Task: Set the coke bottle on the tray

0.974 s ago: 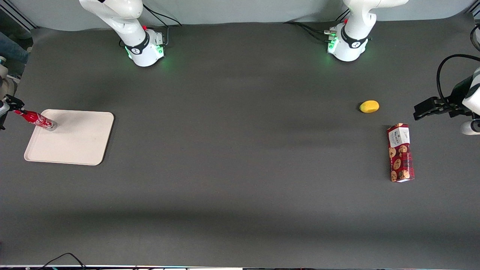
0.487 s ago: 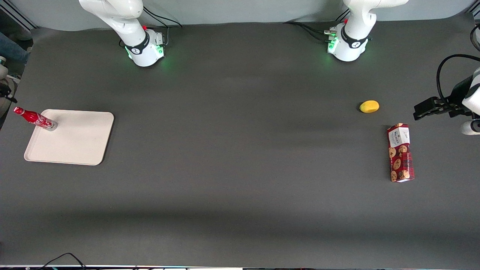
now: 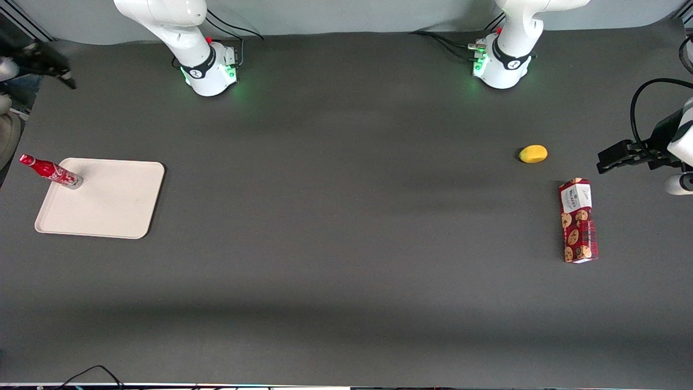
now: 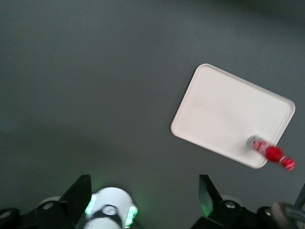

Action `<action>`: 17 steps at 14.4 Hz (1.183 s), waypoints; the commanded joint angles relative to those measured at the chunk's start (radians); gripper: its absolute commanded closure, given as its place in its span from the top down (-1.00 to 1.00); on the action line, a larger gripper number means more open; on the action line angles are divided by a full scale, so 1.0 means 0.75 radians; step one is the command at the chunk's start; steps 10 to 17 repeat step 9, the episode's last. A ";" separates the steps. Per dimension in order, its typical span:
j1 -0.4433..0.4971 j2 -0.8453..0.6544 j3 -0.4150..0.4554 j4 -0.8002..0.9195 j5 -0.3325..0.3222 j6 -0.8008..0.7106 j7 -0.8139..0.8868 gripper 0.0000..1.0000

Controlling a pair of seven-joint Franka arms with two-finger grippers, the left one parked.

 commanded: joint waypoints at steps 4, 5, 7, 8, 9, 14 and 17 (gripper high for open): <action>0.029 0.066 0.098 0.069 0.039 0.006 0.259 1.00; 0.027 0.093 0.090 0.108 0.039 0.002 0.259 1.00; 0.027 0.131 0.081 0.170 0.037 0.000 0.267 1.00; 0.027 0.150 0.077 0.198 0.039 -0.002 0.293 1.00; 0.025 0.156 0.077 0.209 0.039 -0.004 0.352 1.00; 0.025 0.156 0.077 0.209 0.039 -0.004 0.352 1.00; 0.025 0.156 0.077 0.209 0.039 -0.004 0.352 1.00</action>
